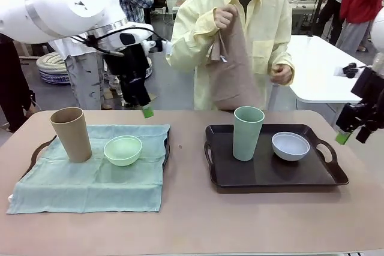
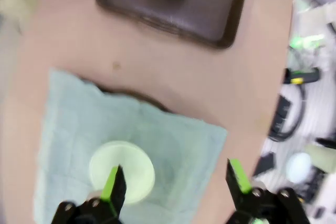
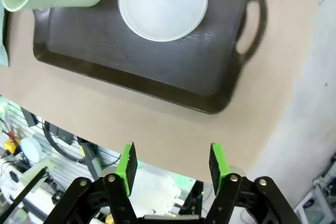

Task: Set up a tray with a mat and arrange the tableware.
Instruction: Pick up the Picnic Bowl and Reusable plastic cup from the Handle tray in front of the human's position and hold them in the air.

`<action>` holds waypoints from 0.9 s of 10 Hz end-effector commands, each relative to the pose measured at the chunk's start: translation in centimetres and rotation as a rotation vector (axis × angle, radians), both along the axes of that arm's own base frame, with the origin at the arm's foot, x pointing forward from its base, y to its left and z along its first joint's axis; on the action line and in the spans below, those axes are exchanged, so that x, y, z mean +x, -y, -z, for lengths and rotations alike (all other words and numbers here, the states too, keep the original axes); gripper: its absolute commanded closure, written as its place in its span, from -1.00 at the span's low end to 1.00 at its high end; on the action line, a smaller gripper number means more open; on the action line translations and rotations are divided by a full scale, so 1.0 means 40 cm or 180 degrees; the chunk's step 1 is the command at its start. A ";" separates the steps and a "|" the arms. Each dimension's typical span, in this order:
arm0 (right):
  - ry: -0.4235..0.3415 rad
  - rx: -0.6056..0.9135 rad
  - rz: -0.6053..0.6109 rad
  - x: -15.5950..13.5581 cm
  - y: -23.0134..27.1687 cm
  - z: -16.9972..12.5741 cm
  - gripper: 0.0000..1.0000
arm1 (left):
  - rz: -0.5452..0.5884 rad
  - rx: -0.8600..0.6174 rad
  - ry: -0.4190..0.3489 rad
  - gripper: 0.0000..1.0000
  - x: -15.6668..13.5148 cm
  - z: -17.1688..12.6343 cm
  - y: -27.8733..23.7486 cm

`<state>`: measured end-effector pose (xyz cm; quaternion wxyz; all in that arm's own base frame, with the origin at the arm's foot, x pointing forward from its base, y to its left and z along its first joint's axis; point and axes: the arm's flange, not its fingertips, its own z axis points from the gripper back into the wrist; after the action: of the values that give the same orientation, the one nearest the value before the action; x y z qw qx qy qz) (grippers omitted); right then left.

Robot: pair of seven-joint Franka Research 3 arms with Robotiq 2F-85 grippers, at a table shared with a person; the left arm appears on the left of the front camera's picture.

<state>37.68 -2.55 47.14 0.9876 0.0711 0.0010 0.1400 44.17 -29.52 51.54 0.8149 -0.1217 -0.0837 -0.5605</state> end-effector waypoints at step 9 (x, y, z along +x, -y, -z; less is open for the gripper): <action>0.0176 -0.0429 0.0239 0.152 -0.296 0.079 -0.44 | 0.1590 -0.1227 0.0777 -1.00 0.168 0.210 0.314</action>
<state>43.30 9.66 43.67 0.9916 0.0246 -0.0097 0.1266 50.86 -41.75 42.69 0.6000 -0.1982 -0.2408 -0.7367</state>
